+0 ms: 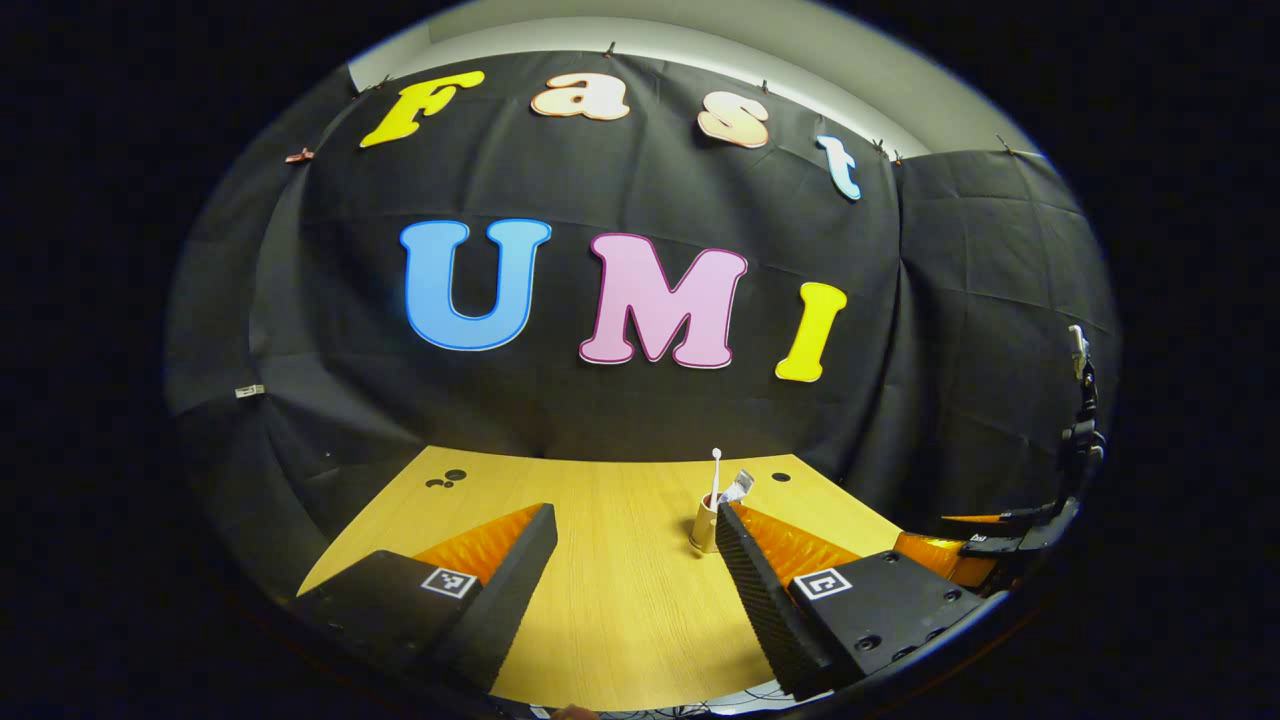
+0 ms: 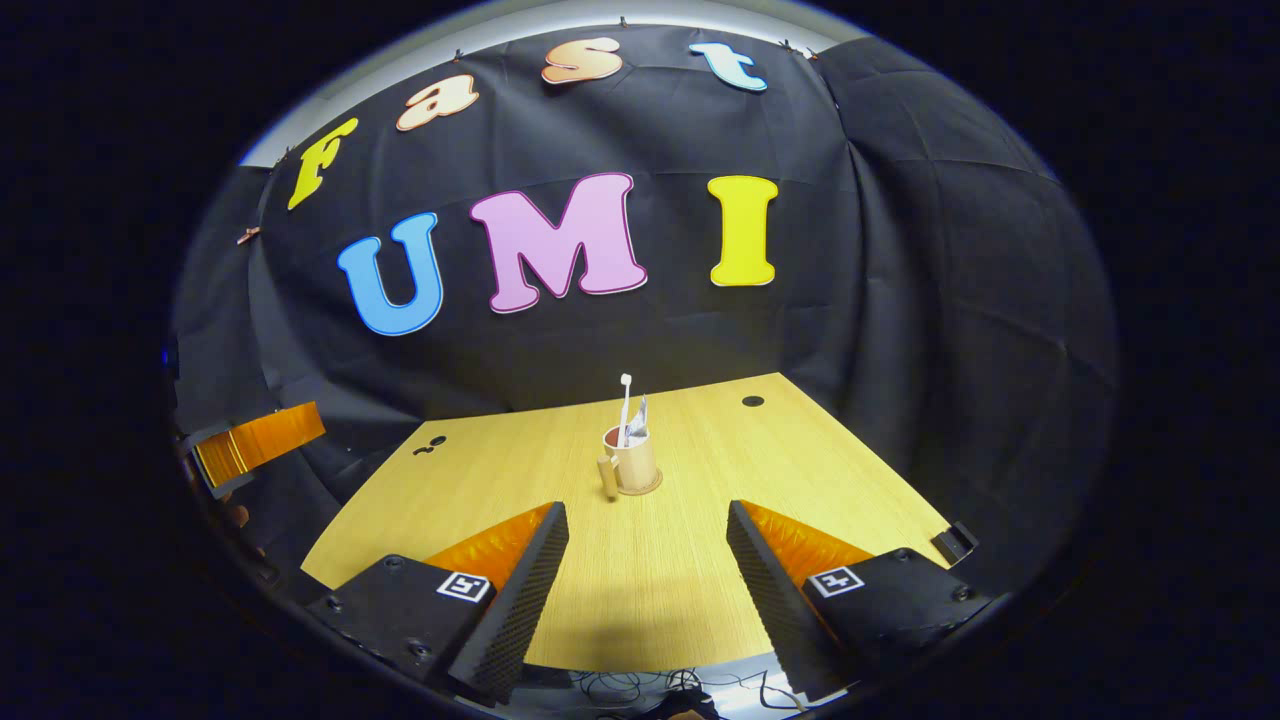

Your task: Put the toothbrush and toothpaste on the desktop into the cup, then pick up the cup and place it on the coaster on the desktop.

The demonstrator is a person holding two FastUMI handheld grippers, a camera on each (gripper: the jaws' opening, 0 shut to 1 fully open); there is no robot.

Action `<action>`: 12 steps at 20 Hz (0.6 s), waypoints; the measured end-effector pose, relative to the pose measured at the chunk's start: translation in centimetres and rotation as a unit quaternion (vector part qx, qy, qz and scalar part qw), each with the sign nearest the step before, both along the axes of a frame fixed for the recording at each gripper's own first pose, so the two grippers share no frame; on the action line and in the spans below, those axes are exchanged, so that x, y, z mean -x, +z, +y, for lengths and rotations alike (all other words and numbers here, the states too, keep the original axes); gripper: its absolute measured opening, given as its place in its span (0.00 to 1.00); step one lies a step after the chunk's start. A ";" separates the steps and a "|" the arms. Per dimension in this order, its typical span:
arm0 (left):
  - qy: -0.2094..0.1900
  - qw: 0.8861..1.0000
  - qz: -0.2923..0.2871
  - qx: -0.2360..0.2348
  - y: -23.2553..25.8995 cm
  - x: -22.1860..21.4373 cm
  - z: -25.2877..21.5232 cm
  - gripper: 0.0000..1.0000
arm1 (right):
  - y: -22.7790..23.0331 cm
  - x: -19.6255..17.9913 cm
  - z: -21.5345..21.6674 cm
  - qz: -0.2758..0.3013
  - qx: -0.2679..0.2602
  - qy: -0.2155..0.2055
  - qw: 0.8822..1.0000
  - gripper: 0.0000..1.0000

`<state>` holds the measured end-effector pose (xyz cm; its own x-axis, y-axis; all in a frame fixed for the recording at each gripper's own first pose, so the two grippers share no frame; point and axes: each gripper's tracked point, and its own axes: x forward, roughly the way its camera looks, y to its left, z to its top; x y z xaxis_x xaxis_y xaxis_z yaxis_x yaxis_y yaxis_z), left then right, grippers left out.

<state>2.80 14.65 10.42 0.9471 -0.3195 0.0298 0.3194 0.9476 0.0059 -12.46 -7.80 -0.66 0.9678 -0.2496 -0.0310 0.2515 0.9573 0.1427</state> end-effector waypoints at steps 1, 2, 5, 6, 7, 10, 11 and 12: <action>0.006 1.000 0.000 0.006 -0.6 0.5 0.5 0.99 | -0.4 0.7 0.4 0.001 -0.001 -0.001 1.000 0.98; 0.005 1.000 -0.002 0.011 -1.0 1.1 0.7 0.99 | -0.7 1.3 0.7 0.001 -0.003 -0.004 1.000 0.98; 0.008 1.000 -0.007 0.015 -1.8 3.0 1.9 0.99 | -1.4 2.7 1.5 0.001 -0.012 -0.009 1.000 0.98; 0.006 1.000 -0.007 0.015 -1.9 3.7 1.9 0.99 | -1.5 3.1 1.8 -0.001 -0.013 -0.011 1.000 0.98; 0.003 1.000 -0.008 0.013 -2.1 4.1 2.0 0.99 | -1.4 3.5 2.2 -0.003 -0.012 -0.011 1.000 0.98; 0.000 1.000 -0.021 0.003 -2.5 5.5 2.2 0.99 | -1.8 4.7 3.5 -0.007 -0.001 -0.007 1.000 0.98; -0.001 1.000 -0.027 0.001 -2.5 6.0 2.3 0.99 | -2.0 4.9 3.9 -0.005 0.003 -0.003 1.000 0.98; 0.000 1.000 -0.030 0.002 -2.7 6.4 2.4 0.99 | -2.3 5.2 4.2 -0.003 0.007 0.000 1.000 0.98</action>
<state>-3.61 17.07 7.72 0.9434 -0.3199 0.0874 0.3193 0.9474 0.0210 -17.69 -3.56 -2.91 0.9682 -0.2492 -0.0222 0.2500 0.9595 0.1301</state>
